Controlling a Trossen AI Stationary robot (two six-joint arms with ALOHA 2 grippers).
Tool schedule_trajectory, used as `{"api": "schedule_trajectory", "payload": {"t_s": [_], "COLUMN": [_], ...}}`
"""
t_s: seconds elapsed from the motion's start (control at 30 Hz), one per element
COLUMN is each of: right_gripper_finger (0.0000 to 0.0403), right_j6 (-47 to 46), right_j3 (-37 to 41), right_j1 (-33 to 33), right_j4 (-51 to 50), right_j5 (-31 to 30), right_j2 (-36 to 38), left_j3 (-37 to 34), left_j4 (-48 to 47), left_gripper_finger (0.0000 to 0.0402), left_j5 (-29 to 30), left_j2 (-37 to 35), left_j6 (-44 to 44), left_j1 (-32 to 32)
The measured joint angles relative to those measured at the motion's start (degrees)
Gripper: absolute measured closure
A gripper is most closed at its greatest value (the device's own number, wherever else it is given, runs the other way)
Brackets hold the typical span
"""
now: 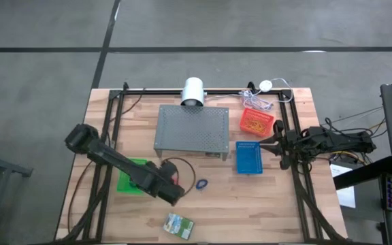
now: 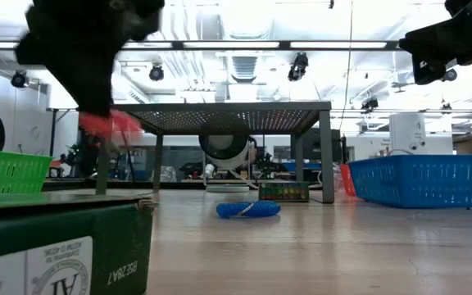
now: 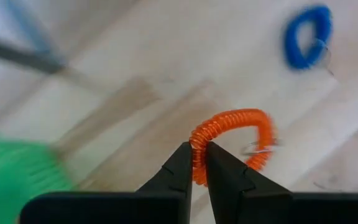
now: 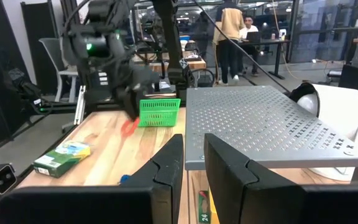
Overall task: Pick & Place Office Desk Supplies
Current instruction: Put the orange spring keychain into the green bin
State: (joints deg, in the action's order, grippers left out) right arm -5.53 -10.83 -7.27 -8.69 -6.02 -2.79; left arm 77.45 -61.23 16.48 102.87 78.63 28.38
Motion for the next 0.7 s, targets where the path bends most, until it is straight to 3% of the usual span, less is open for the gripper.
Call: {"api": "schedule_trajectory", "payload": {"t_s": [0.37, 0.7], "right_gripper_finger": [0.0339, 0.0339], "right_j6": [0.0, 0.0], "right_j3": [0.0, 0.0], "right_j1": [0.0, 0.0], "right_j4": [0.0, 0.0], "right_j5": [0.0, 0.0], "right_j2": [0.0, 0.0], "left_j3": [-3.8, -12.8], "left_j4": [-16.3, -22.9], "left_gripper_finger": [0.0365, 0.0364], "left_j5": [1.9, -3.6], "left_j2": [-9.8, -16.6], "left_j6": [22.0, 47.4], "left_j1": [2.7, 7.5]}}
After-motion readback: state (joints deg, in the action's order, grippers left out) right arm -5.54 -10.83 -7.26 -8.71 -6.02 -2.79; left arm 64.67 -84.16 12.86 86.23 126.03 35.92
